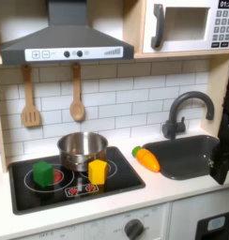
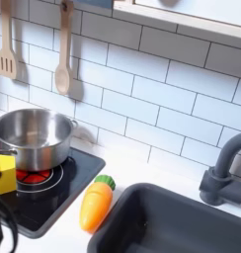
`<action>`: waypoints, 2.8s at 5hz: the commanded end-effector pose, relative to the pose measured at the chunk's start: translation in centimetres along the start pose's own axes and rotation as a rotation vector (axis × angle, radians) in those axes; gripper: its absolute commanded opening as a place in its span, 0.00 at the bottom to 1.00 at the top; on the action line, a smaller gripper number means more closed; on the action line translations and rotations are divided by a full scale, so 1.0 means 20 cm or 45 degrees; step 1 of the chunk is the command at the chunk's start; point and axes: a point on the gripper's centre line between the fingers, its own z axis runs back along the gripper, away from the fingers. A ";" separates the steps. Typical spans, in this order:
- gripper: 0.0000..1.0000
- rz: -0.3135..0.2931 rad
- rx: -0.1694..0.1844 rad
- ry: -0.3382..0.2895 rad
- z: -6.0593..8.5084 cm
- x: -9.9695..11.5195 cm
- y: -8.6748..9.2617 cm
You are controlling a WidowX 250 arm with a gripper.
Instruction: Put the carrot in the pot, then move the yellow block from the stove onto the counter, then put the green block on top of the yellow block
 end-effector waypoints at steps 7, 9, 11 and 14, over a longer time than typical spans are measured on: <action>1.00 0.136 -0.053 -0.043 -0.15 0.39 0.07; 1.00 0.153 -0.044 -0.057 -0.19 0.48 0.09; 1.00 0.098 -0.017 -0.088 -0.22 0.56 0.12; 1.00 0.105 -0.019 -0.092 -0.24 0.68 0.10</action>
